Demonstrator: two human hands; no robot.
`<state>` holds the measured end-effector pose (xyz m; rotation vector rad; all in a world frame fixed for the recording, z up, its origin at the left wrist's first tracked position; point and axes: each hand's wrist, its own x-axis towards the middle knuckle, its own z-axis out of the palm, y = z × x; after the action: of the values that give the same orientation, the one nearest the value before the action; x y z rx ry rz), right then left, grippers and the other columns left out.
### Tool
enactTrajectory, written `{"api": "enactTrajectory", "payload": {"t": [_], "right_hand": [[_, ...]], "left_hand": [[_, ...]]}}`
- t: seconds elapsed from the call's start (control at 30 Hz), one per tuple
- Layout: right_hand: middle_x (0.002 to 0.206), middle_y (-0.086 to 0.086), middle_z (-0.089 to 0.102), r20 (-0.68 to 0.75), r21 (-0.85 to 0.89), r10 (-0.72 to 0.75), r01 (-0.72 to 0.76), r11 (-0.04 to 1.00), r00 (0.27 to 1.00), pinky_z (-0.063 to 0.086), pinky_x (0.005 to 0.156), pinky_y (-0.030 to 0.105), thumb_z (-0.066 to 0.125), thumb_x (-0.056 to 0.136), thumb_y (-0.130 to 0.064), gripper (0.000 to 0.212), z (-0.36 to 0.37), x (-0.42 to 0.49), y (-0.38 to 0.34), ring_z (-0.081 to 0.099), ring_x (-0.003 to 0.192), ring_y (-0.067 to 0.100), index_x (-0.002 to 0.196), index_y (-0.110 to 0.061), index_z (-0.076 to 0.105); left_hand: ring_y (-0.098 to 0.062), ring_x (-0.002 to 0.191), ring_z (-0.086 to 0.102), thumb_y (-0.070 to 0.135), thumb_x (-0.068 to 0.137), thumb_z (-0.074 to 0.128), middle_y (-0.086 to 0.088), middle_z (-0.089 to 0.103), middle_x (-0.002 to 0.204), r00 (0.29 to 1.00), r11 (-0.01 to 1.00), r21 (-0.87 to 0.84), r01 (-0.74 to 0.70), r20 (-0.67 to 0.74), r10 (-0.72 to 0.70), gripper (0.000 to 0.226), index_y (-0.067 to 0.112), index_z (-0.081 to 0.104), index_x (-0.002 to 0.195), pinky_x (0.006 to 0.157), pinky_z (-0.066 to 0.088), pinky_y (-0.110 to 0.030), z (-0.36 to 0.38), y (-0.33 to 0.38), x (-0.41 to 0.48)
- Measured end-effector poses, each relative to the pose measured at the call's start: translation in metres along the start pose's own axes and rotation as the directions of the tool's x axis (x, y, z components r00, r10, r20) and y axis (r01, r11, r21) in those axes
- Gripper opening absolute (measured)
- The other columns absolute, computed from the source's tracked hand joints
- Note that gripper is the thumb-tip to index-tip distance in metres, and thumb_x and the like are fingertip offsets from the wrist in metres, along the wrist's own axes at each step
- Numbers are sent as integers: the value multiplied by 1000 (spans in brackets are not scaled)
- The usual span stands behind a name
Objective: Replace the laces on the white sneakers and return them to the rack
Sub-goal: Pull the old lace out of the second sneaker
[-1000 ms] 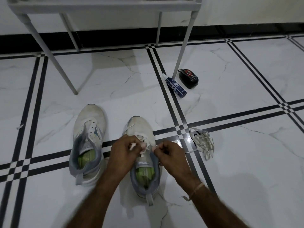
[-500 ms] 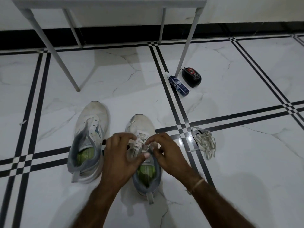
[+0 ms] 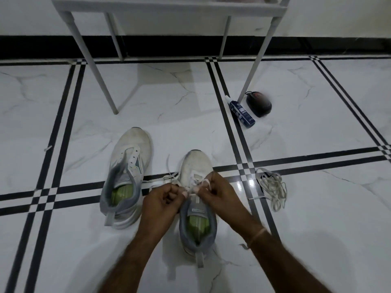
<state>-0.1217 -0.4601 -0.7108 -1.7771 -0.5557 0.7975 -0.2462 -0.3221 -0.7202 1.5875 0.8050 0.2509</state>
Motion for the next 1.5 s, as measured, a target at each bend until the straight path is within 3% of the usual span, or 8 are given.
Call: {"api": "enactTrajectory", "payload": {"t": [0.13,0.57,0.77,0.87,1.0,1.2,1.37,1.5], "right_hand": [[80,-9,60,85,-384,-90,116,916,992,48,61,26,81,83,-33,41,0,7,-3,61,73,9,97,-18,46],[77,-13,64,33,-453,-64,72,889,997,42,70,15,78,88,-23,19,1,7,7,59,73,-1,76,-26,64],[76,4,62,-61,613,235,-150,776,970,43,65,24,47,107,-22,24,-16,-7,-18,52,68,12,86,-12,54],[84,-2,68,-14,54,68,-67,996,998,52,66,21,64,100,-29,22,-15,-6,-16,63,77,7,92,-8,66],[78,-7,71,66,-380,-35,57,923,997,51,71,21,77,89,-30,19,7,2,0,65,75,5,81,-13,74],[81,6,68,-6,709,276,-190,679,961,38,55,23,49,104,-27,27,-13,6,-19,51,59,11,90,-6,60],[93,-6,73,40,-353,-30,43,935,999,60,79,34,71,87,-49,25,1,2,7,69,88,10,93,-27,62],[84,-3,70,-35,-232,-54,44,972,998,57,76,35,69,95,-29,17,3,7,11,65,82,12,85,-16,65]], "left_hand": [[-22,77,75,6,91,71,-7,77,79,995,987,-126,101,16,-100,6,6,75,87,68,61,-33,2,6,-2],[-23,72,69,11,89,75,-12,74,74,987,977,-142,161,33,-158,7,11,76,82,71,60,-46,7,0,-5],[-26,73,68,11,90,74,-19,74,78,981,960,-203,195,19,-195,11,3,73,84,70,57,-39,2,-1,-2],[-27,77,69,11,91,73,-22,74,82,979,955,-218,202,50,-195,12,0,72,87,74,58,-41,2,1,-2],[-24,76,68,7,93,68,-24,73,84,978,954,-219,206,66,-196,9,2,73,87,73,57,-40,3,3,-3],[-24,75,64,12,95,68,-29,70,87,978,953,-229,199,115,-177,17,-3,70,87,72,55,-38,-2,1,-4],[-20,75,67,9,96,66,-26,72,87,971,946,-229,228,127,-203,14,-3,70,91,68,57,-30,1,1,-3],[-23,73,65,11,95,67,-23,72,83,968,951,-206,229,151,-201,13,0,72,90,71,56,-37,1,0,-3]]}}
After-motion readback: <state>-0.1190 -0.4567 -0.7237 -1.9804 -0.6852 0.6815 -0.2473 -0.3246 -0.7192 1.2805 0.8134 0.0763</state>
